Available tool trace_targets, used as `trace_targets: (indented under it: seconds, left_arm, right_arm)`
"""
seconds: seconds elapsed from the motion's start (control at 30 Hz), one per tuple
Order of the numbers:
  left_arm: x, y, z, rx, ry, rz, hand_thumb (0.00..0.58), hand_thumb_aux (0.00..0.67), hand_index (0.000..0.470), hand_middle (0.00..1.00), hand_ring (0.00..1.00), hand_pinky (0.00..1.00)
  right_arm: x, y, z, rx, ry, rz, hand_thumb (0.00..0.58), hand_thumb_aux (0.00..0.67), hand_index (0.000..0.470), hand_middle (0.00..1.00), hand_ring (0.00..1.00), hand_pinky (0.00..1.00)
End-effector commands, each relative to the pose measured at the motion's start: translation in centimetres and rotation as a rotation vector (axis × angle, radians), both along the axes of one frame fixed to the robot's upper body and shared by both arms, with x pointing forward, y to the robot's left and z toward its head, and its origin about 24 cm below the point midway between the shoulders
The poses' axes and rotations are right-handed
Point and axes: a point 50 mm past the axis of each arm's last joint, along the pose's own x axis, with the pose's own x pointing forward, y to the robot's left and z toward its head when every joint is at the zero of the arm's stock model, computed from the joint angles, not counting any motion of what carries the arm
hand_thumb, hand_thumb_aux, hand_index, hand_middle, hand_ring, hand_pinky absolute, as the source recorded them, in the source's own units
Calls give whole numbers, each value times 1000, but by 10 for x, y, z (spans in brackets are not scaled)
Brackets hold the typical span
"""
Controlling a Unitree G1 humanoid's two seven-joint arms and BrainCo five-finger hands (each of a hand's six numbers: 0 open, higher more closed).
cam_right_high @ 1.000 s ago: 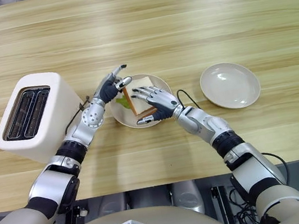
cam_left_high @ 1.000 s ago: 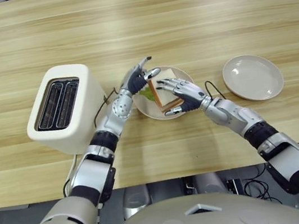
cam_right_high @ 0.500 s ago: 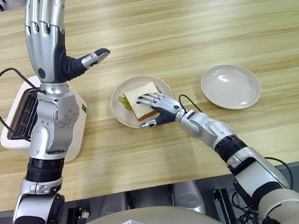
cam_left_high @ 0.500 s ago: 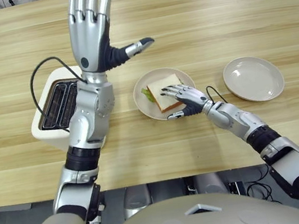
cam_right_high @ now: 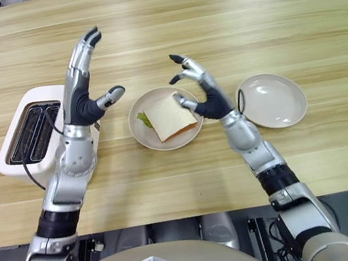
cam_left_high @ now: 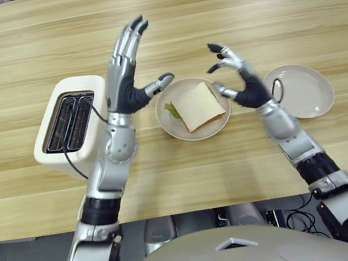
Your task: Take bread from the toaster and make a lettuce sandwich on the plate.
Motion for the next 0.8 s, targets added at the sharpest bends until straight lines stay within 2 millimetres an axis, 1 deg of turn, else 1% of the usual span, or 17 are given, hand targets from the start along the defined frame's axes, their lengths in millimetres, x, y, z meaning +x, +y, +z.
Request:
trace_targets:
  seconds: [0.03, 0.1, 0.2, 0.3, 0.4, 0.5, 0.57, 0.63, 0.7, 0.73, 0.8]
  left_arm:
    - [-23, 3, 8, -108, 128, -298, 580, 670, 460, 1000, 1000, 1000]
    - [-32, 4, 3, -99, 211, -418, 580, 670, 460, 1000, 1000, 1000]
    - [-46, 5, -17, -16, 392, -577, 580, 670, 460, 1000, 1000, 1000]
    - [-56, 4, -45, 77, 570, -673, 580, 670, 460, 1000, 1000, 1000]
    - [-66, 0, -69, 168, 706, -733, 580, 670, 460, 1000, 1000, 1000]
    - [-69, 1, -90, 270, 794, -730, 580, 670, 460, 1000, 1000, 1000]
    - [-64, 2, -103, 383, 808, -681, 580, 670, 460, 1000, 1000, 1000]
    - [-56, 3, -112, 503, 789, -607, 580, 670, 460, 1000, 1000, 1000]
    - [-45, 3, -124, 668, 745, -502, 580, 670, 460, 1000, 1000, 1000]
    - [-40, 2, -131, 746, 722, -459, 580, 670, 460, 1000, 1000, 1000]
    - [-33, -2, -142, 847, 674, -402, 580, 670, 460, 1000, 1000, 1000]
  right_arm:
    - [-12, -14, 4, 234, 148, 235, 580, 670, 460, 1000, 1000, 1000]
    - [-22, -11, -4, 242, 260, 411, 580, 670, 460, 1000, 1000, 1000]
    - [-39, -5, -27, 94, 407, 595, 580, 670, 460, 1000, 1000, 1000]
    - [-55, -1, -46, -55, 507, 712, 580, 670, 460, 1000, 1000, 1000]
    - [-63, 1, -60, -175, 570, 755, 580, 670, 460, 1000, 1000, 1000]
    - [-61, 2, -78, -330, 619, 710, 580, 670, 460, 1000, 1000, 1000]
    - [-55, 2, -89, -429, 627, 631, 580, 670, 460, 1000, 1000, 1000]
    - [-47, 3, -97, -516, 612, 548, 580, 670, 460, 1000, 1000, 1000]
    - [-39, 5, -102, -556, 595, 485, 580, 670, 460, 1000, 1000, 1000]
    - [-34, 7, -106, -614, 574, 445, 580, 670, 460, 1000, 1000, 1000]
    - [-24, 10, -110, -686, 541, 381, 580, 670, 460, 1000, 1000, 1000]
